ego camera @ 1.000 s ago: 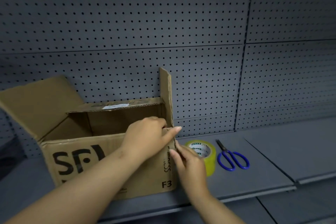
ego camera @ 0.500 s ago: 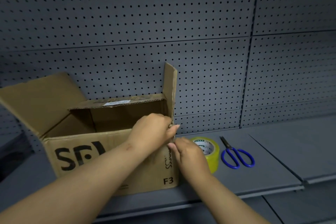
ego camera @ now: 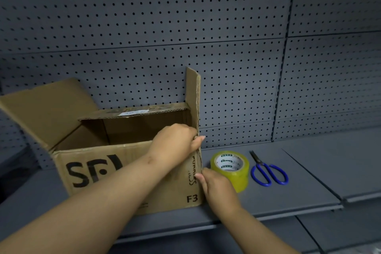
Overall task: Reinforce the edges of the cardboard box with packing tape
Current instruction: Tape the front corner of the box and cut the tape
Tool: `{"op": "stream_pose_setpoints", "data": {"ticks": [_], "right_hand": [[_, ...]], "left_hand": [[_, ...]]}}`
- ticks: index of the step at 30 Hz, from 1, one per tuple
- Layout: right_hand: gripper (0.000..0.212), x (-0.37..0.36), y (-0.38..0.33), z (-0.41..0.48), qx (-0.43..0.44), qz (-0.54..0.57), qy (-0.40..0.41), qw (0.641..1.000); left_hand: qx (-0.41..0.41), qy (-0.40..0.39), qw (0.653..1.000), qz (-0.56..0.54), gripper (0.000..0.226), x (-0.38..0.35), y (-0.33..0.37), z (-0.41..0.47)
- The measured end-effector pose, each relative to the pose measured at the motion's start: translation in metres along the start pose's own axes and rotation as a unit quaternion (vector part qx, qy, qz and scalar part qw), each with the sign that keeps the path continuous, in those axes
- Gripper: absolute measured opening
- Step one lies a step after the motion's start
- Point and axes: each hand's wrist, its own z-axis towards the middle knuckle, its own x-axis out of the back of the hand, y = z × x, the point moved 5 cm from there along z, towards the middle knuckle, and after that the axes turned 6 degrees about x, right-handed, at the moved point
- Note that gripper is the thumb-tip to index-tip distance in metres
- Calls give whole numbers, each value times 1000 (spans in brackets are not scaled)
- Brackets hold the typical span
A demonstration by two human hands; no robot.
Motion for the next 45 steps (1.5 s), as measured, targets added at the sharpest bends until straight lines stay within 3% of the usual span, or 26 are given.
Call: {"op": "stream_pose_setpoints", "data": {"ticks": [4, 6, 10, 13, 16, 19, 22, 26, 28, 31, 35, 39, 45], "right_hand": [[67, -2, 0, -11, -13, -10, -31, 999], [55, 1, -2, -9, -8, -19, -47, 999], [35, 20, 2, -1, 12, -29, -145, 989], [23, 58, 38, 5, -42, -50, -115, 991], [48, 65, 78, 8, -65, -123, -237, 961], [49, 58, 86, 14, -52, -147, -342, 927], [53, 59, 86, 14, -84, -163, -391, 902], [42, 62, 84, 13, -78, -141, -321, 933], [37, 67, 82, 13, -99, -58, -255, 960], [27, 87, 67, 12, -117, 89, -129, 981], [12, 121, 25, 4, -75, 230, 9, 970], [13, 149, -25, -5, -32, 292, 74, 953], [14, 166, -71, -18, -28, 303, 120, 945]], "left_hand": [[-2, 7, 1000, 1, 38, -1, 0, -2], [-7, 15, 1000, -2, 38, 0, 1, -2], [0, 17, 1000, -16, 40, 2, -2, -4], [17, 9, 999, -41, 45, 2, -7, -4], [36, 15, 995, -86, 48, 4, -13, -6], [55, 30, 991, -120, 52, 6, -12, -14], [78, 35, 986, -146, 55, 9, -11, -26], [101, 116, 973, -174, 49, 22, -10, -45], [93, 156, 967, -180, 41, 30, -6, -53], [88, 140, 962, -218, 33, 35, 7, -56], [92, 107, 947, -288, 45, 35, 32, -51], [80, 118, 939, -314, 58, 47, 47, -45], [76, 168, 894, -408, 13, 80, 33, -54]]}}
